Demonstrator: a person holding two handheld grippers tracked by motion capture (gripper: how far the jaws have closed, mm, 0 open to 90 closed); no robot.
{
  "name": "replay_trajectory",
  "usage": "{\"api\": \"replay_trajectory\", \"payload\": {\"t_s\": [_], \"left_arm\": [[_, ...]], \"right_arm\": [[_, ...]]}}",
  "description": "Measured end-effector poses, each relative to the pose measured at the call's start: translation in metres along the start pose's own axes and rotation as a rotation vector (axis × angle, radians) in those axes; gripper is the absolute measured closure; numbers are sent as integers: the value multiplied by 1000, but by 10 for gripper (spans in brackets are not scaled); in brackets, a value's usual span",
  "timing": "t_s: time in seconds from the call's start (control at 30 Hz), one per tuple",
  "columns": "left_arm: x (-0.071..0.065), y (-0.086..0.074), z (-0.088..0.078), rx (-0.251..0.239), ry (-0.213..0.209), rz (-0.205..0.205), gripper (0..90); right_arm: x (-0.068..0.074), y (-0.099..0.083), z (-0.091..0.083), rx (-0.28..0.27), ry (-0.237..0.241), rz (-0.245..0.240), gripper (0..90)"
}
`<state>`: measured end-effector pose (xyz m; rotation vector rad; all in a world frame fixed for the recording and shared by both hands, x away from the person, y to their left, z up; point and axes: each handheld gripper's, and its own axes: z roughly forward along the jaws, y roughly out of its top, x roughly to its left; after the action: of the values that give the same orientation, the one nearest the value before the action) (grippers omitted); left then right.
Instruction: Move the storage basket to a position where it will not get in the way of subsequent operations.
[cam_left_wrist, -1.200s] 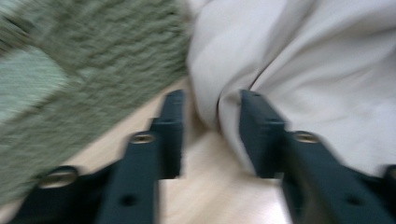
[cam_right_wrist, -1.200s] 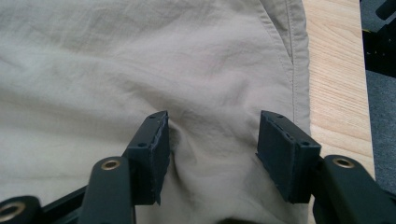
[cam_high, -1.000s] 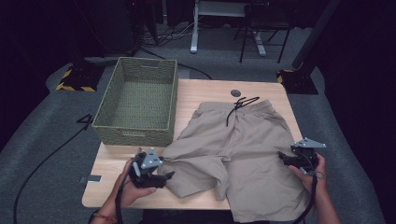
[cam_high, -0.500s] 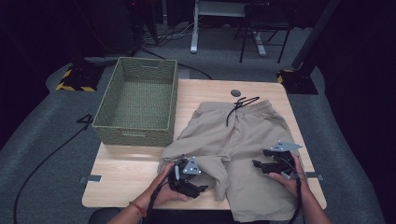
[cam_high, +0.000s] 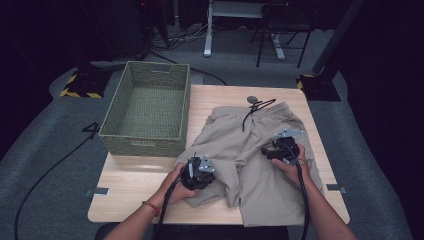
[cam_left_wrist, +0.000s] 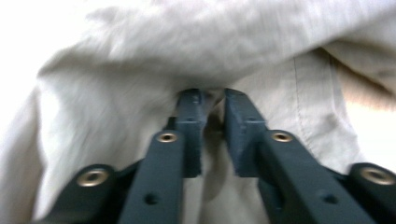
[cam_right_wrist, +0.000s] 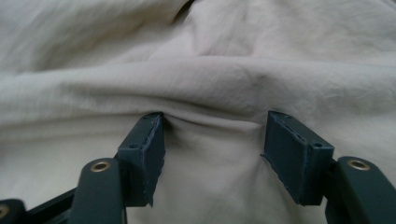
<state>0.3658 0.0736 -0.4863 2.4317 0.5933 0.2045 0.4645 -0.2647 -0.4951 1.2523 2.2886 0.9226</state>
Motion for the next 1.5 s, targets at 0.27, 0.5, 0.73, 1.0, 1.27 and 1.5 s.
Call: {"api": "replay_trajectory", "payload": {"t_s": [0.27,0.5,0.73,1.0,1.27,1.5], "left_arm": [[8,-11,-9,18,-10,3,885],[-1,-21,-23,69,-68,82,854],[-28,-16,-31,-44,-9,86,457],[-63,19,-4,-97,-24,111,276],[-58,22,22,-54,-112,93,599],[-62,14,17,-48,-252,127,860]], "right_arm": [[-20,28,26,2,-97,48,386],[-23,33,27,34,-165,63,404],[-13,4,-39,-35,-42,-29,392],[-48,-72,-132,-24,-165,13,423],[-53,-119,-147,18,-133,59,471],[-35,-122,-129,-35,-40,25,459]]}}
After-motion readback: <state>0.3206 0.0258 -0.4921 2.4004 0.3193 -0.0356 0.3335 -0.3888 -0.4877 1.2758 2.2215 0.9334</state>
